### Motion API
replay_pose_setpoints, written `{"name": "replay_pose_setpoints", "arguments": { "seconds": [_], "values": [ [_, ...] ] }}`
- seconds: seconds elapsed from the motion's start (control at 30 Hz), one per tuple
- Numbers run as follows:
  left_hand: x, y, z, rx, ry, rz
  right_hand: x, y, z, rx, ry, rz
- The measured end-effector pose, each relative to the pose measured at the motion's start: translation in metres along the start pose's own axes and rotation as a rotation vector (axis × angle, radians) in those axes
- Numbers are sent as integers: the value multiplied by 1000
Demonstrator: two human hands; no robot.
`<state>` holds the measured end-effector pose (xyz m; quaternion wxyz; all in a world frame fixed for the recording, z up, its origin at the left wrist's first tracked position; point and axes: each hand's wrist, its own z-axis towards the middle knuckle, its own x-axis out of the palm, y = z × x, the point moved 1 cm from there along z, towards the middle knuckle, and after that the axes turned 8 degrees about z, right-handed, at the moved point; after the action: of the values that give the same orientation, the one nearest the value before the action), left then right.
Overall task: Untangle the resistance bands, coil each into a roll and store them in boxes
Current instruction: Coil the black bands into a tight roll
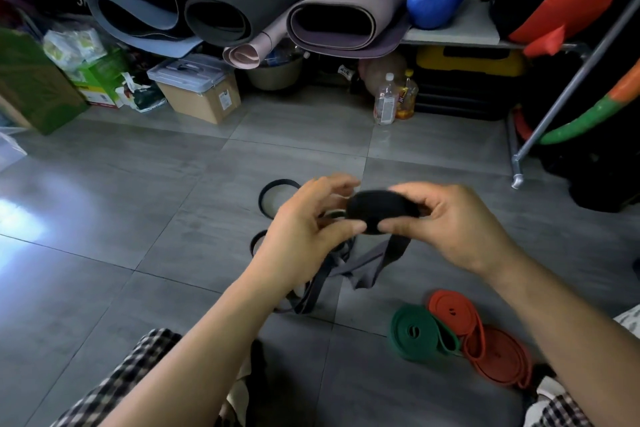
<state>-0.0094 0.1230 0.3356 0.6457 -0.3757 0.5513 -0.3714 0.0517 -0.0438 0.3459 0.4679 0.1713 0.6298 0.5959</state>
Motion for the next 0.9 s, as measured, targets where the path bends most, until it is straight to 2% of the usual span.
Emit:
{"name": "replay_pose_setpoints", "arguments": {
  "seconds": [0.03, 0.07, 0.13, 0.27, 0.37, 0.43, 0.53, 0.57, 0.67, 0.7, 0.83, 0.9],
  "values": [
    [1, -1, 1, 72, 11, 178, 1, -1, -1, -29, 23, -221],
    [1, -2, 1, 126, 6, 290, 2, -2, -2, -51, 40, -322],
    [1, -6, 3, 149, -44, 309, 1, 0, -1, -61, 47, -222],
    [3, -18, 3, 18, -64, -283, -18, 3, 2, -17, 90, 381],
    [9, -22, 6, 49, -55, -438, -23, 5, 3, -66, 37, 523],
    [11, -19, 9, 39, -10, -399, -26, 7, 2, -60, 4, 425],
    [15, -17, 10, 94, 111, -106, -26, 6, 0, -57, 67, -8],
    [16, -17, 10, 83, 101, -91, -25, 4, -1, -37, 85, -35],
    [13, -23, 11, 11, 35, -303, -27, -9, 1, 122, 169, 302],
    [10, -26, 11, -1, 14, -395, -28, -14, 1, 146, 206, 339],
    [-1, -40, 12, 99, -17, -623, -6, -43, -3, 145, 355, 111],
    [-7, -44, 13, 137, -63, -728, 9, -57, -3, 170, 311, 58]
  ]
}}
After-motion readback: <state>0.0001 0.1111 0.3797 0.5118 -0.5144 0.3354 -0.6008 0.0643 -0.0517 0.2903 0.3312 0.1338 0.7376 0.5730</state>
